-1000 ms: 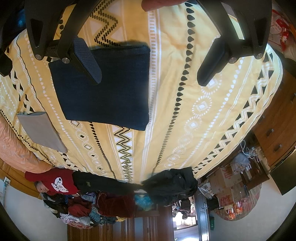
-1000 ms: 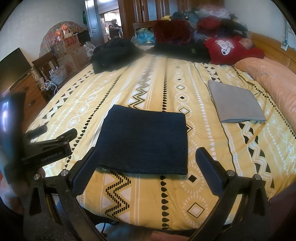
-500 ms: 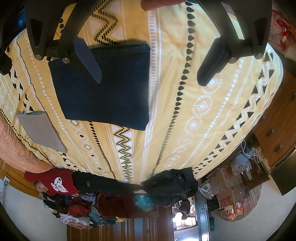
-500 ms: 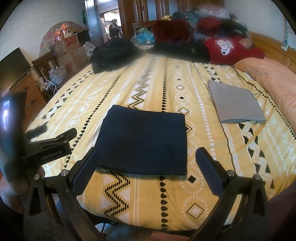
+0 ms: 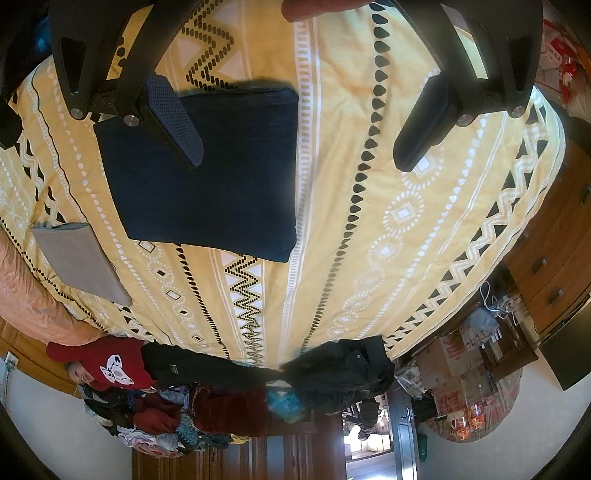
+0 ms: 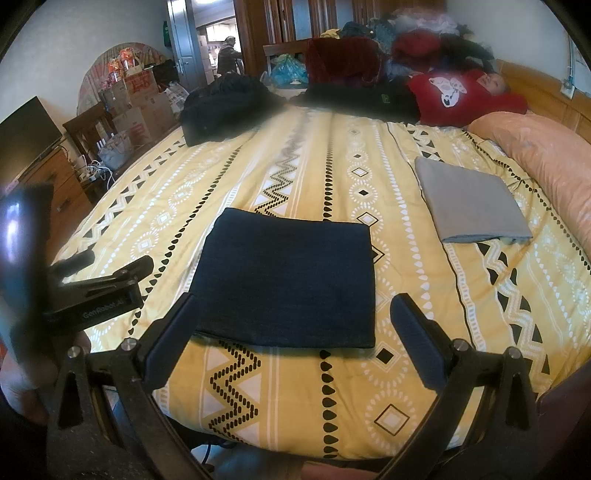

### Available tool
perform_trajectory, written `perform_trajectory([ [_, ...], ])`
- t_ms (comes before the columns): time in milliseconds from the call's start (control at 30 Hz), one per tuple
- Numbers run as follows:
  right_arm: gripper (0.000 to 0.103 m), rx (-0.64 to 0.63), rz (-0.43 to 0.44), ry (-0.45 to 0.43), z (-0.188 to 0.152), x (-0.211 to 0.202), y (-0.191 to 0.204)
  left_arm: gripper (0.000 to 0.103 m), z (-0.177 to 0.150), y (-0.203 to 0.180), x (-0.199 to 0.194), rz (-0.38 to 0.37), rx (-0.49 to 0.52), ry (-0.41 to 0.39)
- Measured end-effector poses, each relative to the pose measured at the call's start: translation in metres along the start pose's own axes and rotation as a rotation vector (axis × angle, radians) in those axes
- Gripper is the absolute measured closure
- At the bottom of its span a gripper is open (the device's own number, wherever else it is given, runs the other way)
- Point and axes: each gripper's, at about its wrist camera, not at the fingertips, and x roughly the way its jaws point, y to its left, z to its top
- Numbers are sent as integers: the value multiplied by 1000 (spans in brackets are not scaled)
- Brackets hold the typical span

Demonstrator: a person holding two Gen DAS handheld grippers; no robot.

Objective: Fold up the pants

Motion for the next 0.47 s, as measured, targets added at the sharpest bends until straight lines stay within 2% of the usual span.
perform_trajectory([
  [467,1,-3,9,-2,-3,3,1,0,0,-1,0,-13,-5,-3],
])
